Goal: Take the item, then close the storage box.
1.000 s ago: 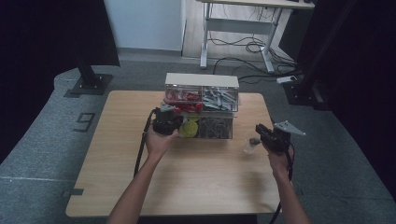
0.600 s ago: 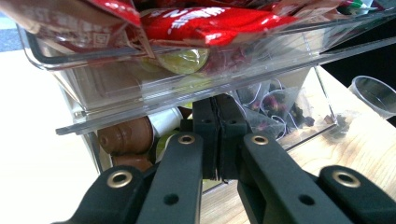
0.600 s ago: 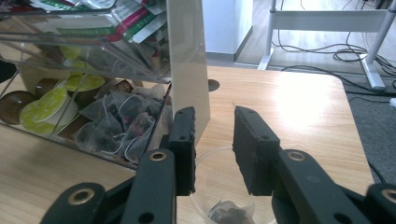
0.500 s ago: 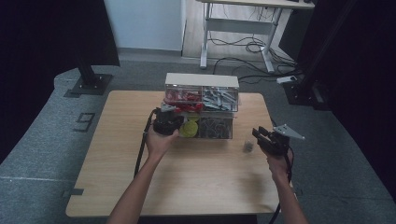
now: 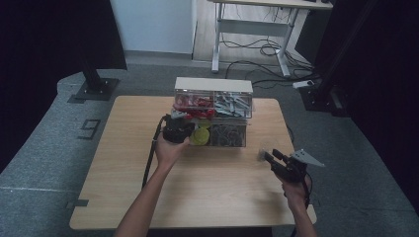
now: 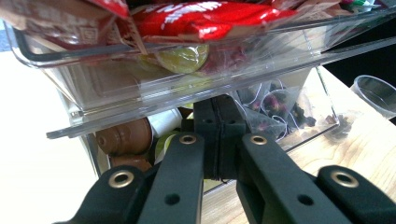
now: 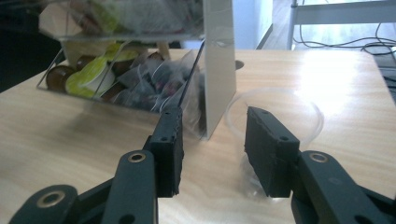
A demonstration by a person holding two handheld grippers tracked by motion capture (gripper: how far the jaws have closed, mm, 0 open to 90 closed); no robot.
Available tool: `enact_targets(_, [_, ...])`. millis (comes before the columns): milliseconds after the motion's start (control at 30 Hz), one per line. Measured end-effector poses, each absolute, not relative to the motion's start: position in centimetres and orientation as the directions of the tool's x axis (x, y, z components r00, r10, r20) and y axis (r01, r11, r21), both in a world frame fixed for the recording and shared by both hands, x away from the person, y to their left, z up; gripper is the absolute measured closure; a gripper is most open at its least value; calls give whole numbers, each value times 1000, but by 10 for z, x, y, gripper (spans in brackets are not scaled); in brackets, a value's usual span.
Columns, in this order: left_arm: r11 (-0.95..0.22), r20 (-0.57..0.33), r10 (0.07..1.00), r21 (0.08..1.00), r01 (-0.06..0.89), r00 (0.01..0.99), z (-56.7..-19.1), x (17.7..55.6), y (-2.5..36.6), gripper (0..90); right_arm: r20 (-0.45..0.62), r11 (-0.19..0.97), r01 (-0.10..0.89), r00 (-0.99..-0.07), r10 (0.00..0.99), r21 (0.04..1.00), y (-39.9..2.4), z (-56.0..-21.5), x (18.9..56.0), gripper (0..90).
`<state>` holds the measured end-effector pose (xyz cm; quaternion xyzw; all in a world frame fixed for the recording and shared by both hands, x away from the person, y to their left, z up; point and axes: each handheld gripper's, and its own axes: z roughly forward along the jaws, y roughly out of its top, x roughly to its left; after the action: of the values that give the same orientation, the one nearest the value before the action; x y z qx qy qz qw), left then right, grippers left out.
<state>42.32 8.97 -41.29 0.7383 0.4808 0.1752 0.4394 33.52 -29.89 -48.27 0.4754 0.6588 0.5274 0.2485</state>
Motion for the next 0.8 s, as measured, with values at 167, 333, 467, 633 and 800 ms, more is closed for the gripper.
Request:
enact_targets(167, [-158,-160,864,815,558,478,-413,422,90,900,169,8,368,-447,879,930,-294,-490,326,563])
enact_targets(333, [-153,-163,866,815,559,474,-415,421,92,899,172,14,379,-451,876,925,-292,-498,322,565])
enact_targets(467, [-153,-164,865,813,562,474,-418,419,95,900,170,20,385,-454,875,923,-291,-501,320,566])
enact_targets(633, [-146,-173,866,809,569,469,-423,418,97,900,166,29,394,-454,876,919,-290,-505,318,568])
enact_targets(800, [-146,-179,864,806,574,471,-428,415,99,900,165,40,408,-453,876,912,-289,-510,317,573])
